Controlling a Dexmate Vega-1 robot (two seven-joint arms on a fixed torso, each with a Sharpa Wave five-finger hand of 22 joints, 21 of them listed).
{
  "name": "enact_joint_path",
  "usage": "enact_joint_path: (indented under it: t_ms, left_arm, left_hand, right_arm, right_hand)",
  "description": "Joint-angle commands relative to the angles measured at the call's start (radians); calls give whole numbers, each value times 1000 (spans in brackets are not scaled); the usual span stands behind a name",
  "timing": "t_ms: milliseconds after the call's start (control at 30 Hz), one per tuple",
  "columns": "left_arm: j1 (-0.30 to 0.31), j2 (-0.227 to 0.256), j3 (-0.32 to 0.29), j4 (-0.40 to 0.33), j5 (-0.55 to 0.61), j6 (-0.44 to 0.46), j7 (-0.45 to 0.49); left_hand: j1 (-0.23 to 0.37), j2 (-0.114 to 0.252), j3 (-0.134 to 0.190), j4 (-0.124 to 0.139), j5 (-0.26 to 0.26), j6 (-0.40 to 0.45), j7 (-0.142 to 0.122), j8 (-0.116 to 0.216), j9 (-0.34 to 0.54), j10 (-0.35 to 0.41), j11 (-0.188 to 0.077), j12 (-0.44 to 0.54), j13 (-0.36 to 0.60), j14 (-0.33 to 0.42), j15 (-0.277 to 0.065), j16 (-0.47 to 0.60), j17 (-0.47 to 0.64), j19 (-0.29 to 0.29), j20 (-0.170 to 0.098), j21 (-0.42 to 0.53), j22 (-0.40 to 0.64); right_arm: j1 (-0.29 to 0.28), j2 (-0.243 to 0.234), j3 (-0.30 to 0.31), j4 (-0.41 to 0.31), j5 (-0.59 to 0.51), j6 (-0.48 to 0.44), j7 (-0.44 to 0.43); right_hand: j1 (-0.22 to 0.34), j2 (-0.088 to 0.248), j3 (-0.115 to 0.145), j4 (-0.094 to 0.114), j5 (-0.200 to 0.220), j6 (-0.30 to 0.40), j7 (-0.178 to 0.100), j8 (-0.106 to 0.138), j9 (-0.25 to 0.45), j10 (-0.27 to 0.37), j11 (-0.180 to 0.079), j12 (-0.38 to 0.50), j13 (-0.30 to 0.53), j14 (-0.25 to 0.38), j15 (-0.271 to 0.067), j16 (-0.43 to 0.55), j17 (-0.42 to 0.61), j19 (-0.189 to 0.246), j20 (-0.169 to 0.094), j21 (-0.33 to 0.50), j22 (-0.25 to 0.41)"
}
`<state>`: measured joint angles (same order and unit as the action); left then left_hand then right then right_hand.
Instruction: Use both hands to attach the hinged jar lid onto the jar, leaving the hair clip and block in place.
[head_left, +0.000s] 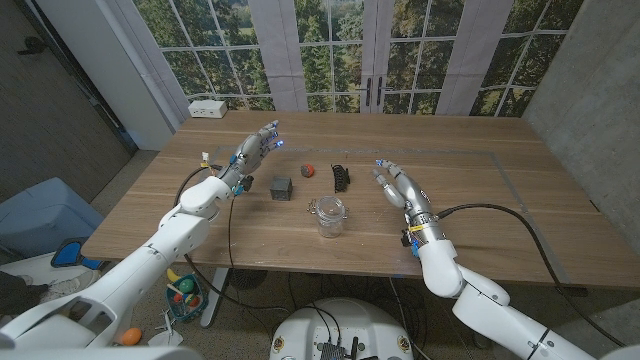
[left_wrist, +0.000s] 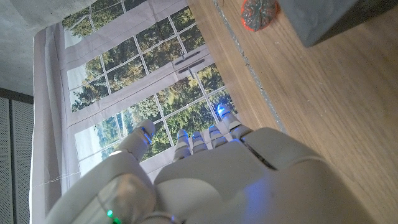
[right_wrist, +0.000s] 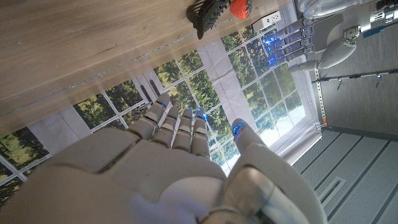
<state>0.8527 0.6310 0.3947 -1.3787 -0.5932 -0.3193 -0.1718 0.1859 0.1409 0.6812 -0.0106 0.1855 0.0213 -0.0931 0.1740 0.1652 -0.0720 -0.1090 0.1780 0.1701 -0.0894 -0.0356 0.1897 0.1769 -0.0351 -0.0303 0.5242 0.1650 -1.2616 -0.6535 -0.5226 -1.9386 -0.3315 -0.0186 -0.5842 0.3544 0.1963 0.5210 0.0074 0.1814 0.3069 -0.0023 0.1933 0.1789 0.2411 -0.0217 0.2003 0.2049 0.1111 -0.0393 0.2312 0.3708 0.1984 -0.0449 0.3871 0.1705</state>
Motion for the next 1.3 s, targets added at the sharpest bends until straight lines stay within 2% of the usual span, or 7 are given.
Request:
enact_joint_path:
  t_ms: [33, 333, 700, 1000, 1200, 1300]
  left_arm:
    - [31, 20, -7, -38, 10, -17, 7]
    - [55, 30, -11, -66, 14, -29, 11]
    - [79, 44, -10, -99, 28, -39, 15]
    - [96, 51, -15, -108, 27, -45, 18]
    - [97, 50, -16, -100, 26, -53, 15]
    - [95, 51, -16, -95, 27, -54, 12]
  left_hand:
    - [2, 44, -1, -7, 6, -1, -12, 4, 5, 2, -6, 8, 1, -6, -90, -1, 0, 6, -86, -4, 5]
    - [3, 45, -1, -8, 6, -3, -12, 3, 5, 2, -8, 8, 1, -6, -91, -1, 1, 8, -87, -8, 5]
    - [5, 45, -2, -10, 6, -7, -14, 2, 5, -2, -7, 6, 1, -8, -91, -1, 1, 9, -88, -13, 5]
    - [7, 48, -1, -11, 6, -11, -14, 2, 5, -3, -8, 6, 1, -10, -90, -2, 1, 10, -87, -16, 5]
    - [8, 49, -1, -10, 6, -17, -13, 1, 5, -6, -7, 5, 1, -14, -90, -3, 2, 10, -88, -21, 5]
    - [8, 48, -1, -11, 6, -19, -14, 1, 5, -8, -7, 5, 1, -15, -90, -3, 1, 10, -88, -22, 5]
  right_arm:
    - [-15, -17, -25, -44, -55, -60, 13]
    - [-30, -28, -38, -68, -72, -85, 23]
    - [-35, -26, -61, -72, -77, -110, 42]
    - [-17, -15, -88, -76, -94, -153, 61]
    - [5, -5, -106, -71, -101, -176, 76]
    - [15, -1, -115, -71, -104, -192, 85]
  right_hand:
    - [14, -6, 2, -8, -2, 3, -4, -3, 3, 2, -8, 4, 0, -1, -62, 5, 2, 8, -40, -7, 1]
    - [20, -9, 5, -17, -2, -1, -2, -4, 3, 0, -6, 3, 0, -2, -59, 4, -1, 8, -36, -10, 1]
    - [35, -25, 6, -45, -1, -15, 6, -8, 3, -8, 0, 0, -1, -7, -53, -1, -12, 10, -29, -18, 1]
    - [59, -52, 5, -94, 3, -38, 17, -12, 3, -24, 5, -6, -2, -15, -42, -12, -32, 10, -21, -31, 1]
    - [69, -62, 3, -114, 5, -46, 24, -12, 3, -28, 10, -7, -3, -20, -33, -17, -40, 11, -16, -36, 0]
    - [79, -80, -3, -138, 6, -57, 32, -12, 3, -38, 19, -9, -3, -22, -23, -21, -51, 13, -6, -43, 0]
